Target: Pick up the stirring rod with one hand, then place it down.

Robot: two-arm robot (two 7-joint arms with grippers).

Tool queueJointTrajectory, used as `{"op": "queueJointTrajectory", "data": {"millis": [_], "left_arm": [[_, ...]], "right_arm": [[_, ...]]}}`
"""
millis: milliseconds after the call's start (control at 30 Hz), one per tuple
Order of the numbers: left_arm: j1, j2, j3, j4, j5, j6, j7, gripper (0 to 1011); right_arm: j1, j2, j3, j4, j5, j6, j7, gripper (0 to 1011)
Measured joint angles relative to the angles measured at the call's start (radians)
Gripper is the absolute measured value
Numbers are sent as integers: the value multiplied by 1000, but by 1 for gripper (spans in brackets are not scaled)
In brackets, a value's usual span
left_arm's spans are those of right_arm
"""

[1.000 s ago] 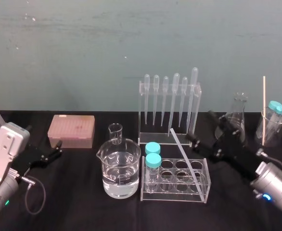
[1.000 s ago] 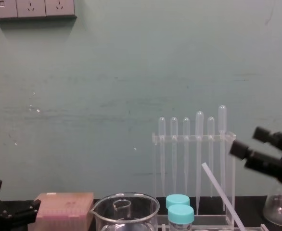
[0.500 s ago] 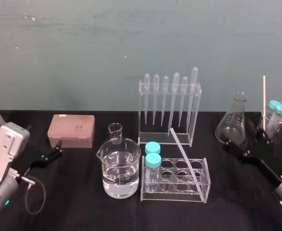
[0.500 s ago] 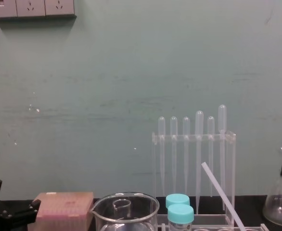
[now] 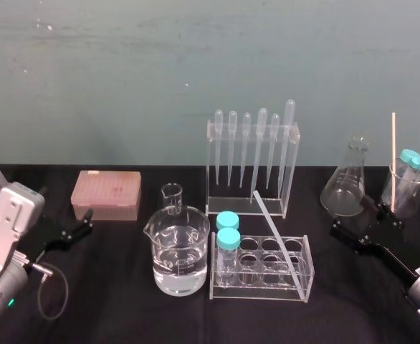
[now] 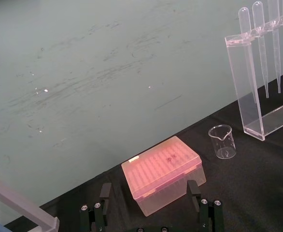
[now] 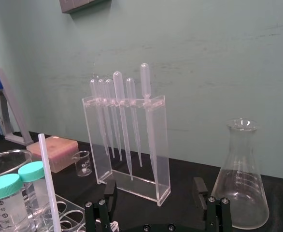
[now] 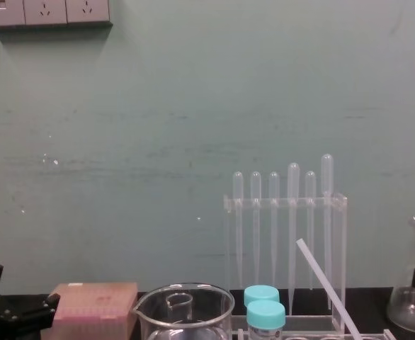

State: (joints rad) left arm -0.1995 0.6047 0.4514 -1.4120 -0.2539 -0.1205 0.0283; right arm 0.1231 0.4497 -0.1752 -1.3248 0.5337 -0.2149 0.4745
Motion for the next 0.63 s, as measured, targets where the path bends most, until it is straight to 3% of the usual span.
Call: {"op": "queueJointTrajectory", "data": {"millis": [633], "left_arm": [[0, 0, 0, 0, 0, 0, 0, 1000]], "right_arm": [[0, -1, 3, 0, 4, -13, 3, 1000]]}}
